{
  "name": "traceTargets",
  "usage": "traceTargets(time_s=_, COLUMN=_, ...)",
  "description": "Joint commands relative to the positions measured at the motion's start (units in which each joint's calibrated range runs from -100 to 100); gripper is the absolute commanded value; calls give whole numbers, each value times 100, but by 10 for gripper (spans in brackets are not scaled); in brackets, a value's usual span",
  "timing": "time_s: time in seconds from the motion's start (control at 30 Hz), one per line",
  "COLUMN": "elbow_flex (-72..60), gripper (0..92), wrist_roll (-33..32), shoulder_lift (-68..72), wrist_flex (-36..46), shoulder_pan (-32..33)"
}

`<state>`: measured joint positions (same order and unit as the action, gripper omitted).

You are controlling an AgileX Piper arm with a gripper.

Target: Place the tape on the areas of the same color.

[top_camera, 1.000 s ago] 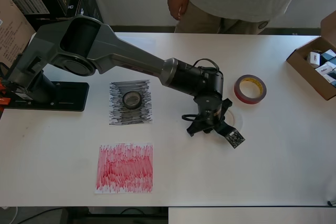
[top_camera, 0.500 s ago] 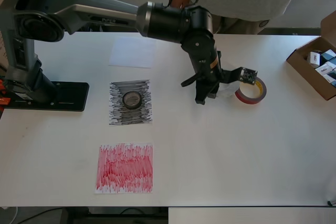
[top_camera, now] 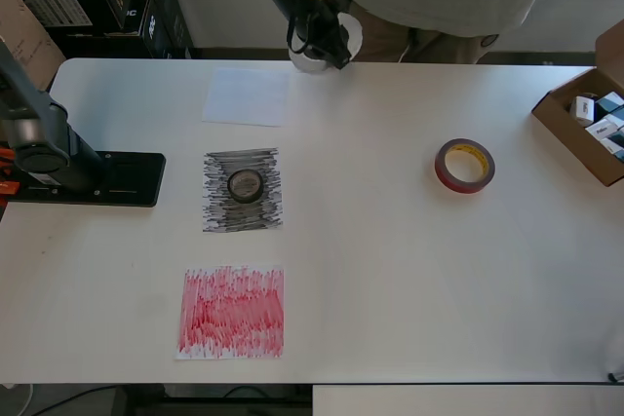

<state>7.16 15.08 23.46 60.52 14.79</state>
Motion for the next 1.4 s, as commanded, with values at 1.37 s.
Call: traceTargets(time_s=1.37, elbow_flex=2659, gripper=0, wrist_roll=530, shoulder_lift=105, wrist_flex=-761, shoulder_pan=622)
